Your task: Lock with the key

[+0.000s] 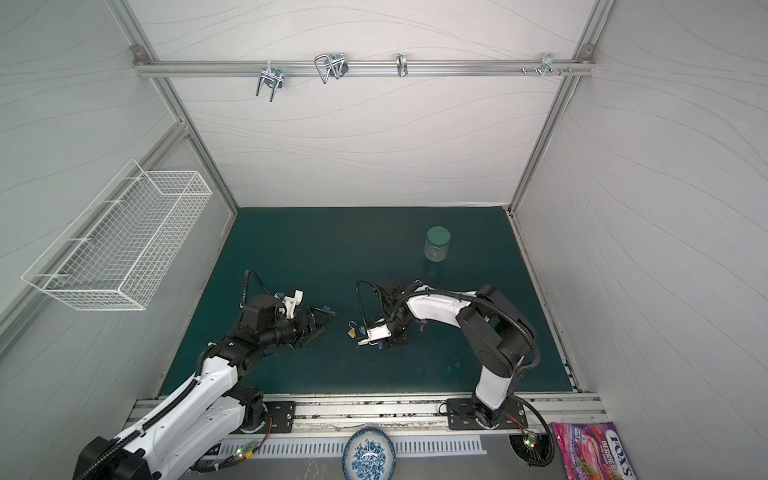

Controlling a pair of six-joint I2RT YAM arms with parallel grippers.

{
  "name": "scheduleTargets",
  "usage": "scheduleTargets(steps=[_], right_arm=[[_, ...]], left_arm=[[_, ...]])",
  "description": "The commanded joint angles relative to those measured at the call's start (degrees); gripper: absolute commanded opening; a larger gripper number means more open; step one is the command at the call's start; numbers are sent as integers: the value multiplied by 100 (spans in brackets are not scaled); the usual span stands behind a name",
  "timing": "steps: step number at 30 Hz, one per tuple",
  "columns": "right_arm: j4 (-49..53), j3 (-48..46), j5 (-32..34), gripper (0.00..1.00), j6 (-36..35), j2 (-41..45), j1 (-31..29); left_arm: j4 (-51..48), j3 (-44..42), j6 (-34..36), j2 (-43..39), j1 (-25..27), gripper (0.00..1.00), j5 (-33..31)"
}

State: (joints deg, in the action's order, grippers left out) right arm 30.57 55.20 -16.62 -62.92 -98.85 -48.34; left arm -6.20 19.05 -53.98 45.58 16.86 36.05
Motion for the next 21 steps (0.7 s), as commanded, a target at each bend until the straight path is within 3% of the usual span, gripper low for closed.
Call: scheduleTargets(steps=[1,6,9,12,18,21], right_arm=[[32,-184,186,24,72,78,8],[-258,-254,-71,19,371,560,8],[-815,-443,-536,12,960,1219,48],[-1566,-621,-601,0,2055,1845,125],[-2456,-907,-385,0,3787,2926,135],[-2480,-882,200,0,5037,3323,142]], left_arm=[[3,339,105,-2,-35,71,43],[-256,590,327,-28,-39,71,-36],[-413,857,521,-31,-36,72,-71],[-406,1151,721,-41,-34,72,1],[-167,1673,904,-26,-25,72,112],[-63,1970,976,92,-12,72,130]])
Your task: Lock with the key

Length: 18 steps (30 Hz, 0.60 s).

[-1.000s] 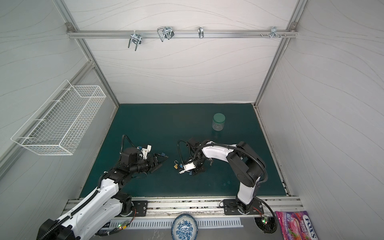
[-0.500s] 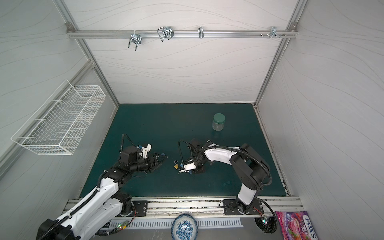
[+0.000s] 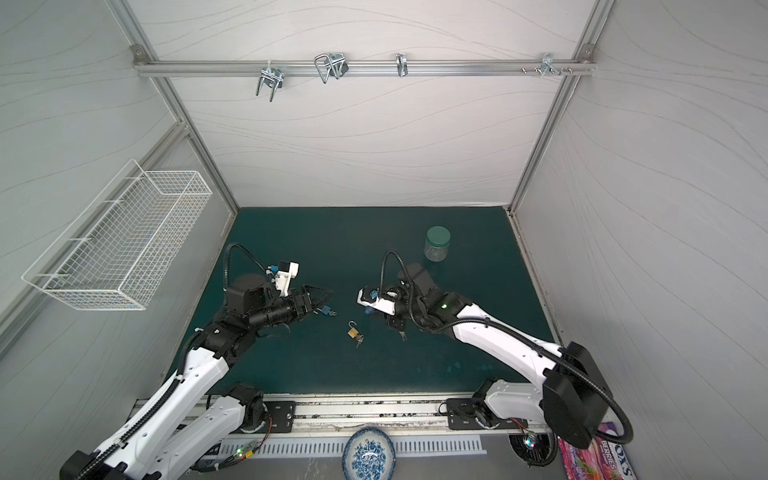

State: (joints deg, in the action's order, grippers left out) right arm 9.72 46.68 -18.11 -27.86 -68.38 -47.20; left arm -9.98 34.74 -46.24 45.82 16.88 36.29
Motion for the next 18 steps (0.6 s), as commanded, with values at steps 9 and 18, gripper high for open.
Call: scheduleTargets(steps=[9,18], right_arm=[[-16,-327,1170,0,2738,1285,52],[316,-344,1235,0,1376,1778,16]], left_arm=[[219,1435,608,979,772,66,-173],[-442,2474,637,1912,1746,57,-904]])
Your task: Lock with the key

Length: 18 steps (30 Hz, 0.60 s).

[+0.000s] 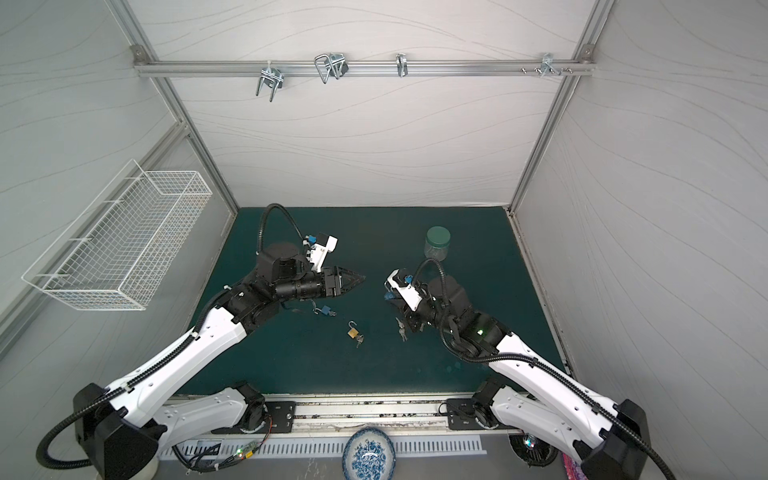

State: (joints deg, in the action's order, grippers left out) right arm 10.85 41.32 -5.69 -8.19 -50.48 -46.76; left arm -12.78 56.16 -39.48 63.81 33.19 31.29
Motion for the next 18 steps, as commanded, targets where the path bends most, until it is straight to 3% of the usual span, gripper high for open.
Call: scheduleTargets(steps=[1,8,18], right_arm=[[231,216,-19,0,-674,-14,-45],[198,371,174,0,-1306,-36,-528],[250,522,-205,0,-1337,-74,-640]], left_arm=[[-197,383,-110,182,142,56,-455],[-910,755,-145,451,245,47,-1099],[-783,770,-53,758,393,41,-475]])
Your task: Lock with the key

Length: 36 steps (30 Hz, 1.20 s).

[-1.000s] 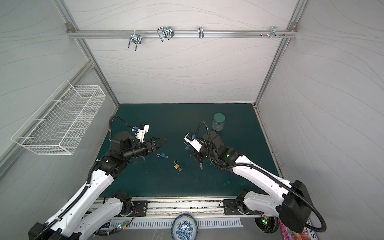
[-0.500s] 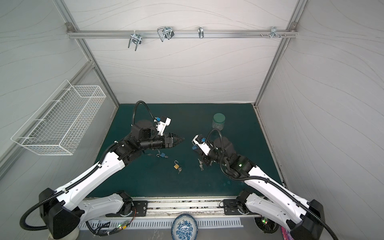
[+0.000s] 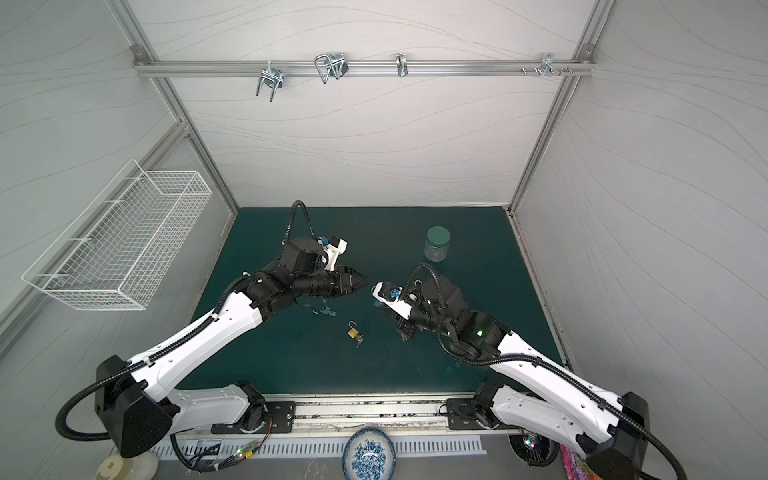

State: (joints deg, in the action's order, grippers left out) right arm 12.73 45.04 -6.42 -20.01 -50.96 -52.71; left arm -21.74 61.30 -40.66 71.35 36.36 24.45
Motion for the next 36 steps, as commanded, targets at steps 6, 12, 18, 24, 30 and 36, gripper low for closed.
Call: scheduleTargets(steps=[6,12,18,24,30,36], right_arm=[[246,243,-230,0,-157,-106,-47],[262,268,-298,0,-82,-150,-48],[300,278,-187,0,-13,-160,-49],[276,310,117,0,68,-27,-47],[300,339,123,0,91,21,-47],[328,339,48,0,106,19,-47]], left_arm=[[315,243,161,-16,157,42,449],[541,200,201,-49,216,44,682],[687,103,219,-69,248,45,849],[663,42,247,-86,252,45,878],[603,-13,250,-87,264,44,854],[632,-21,218,-209,264,44,830]])
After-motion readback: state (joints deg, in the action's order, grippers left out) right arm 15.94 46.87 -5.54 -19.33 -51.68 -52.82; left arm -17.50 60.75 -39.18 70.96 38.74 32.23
